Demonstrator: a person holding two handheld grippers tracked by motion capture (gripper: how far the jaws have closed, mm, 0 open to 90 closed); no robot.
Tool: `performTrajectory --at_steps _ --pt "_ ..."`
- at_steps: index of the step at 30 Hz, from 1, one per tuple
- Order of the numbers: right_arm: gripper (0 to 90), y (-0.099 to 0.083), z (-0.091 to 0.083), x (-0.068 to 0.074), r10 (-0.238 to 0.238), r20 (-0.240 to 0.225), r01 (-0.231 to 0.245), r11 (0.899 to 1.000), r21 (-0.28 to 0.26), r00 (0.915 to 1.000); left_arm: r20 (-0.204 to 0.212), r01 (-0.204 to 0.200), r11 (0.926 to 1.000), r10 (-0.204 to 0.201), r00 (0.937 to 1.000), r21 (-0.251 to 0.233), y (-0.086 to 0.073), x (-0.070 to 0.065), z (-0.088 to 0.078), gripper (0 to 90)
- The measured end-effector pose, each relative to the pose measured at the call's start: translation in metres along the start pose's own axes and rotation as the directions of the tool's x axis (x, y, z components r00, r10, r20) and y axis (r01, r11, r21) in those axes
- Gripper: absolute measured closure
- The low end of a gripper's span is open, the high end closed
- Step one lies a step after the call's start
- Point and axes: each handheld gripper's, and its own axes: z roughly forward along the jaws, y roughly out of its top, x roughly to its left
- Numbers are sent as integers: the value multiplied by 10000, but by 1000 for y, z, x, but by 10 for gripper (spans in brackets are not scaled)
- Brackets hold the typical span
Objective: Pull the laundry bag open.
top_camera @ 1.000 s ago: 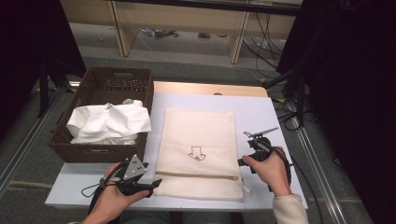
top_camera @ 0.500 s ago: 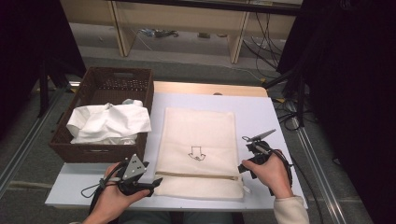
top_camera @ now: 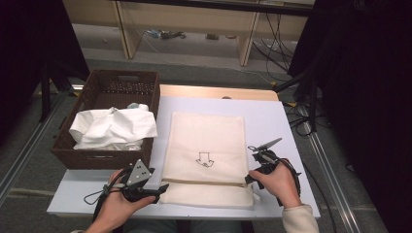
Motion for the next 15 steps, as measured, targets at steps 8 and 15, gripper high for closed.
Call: performTrajectory --at_steps 8,15 --pt "644 -1 -2 -6 618 43 -619 9972 423 9981 -35 63 10000 -63 10000 -37 0 -1 0 280" --pt "726 0 3 -2 841 20 -839 9905 1087 9965 -41 -136 9998 136 9999 109 0 0 0 280"
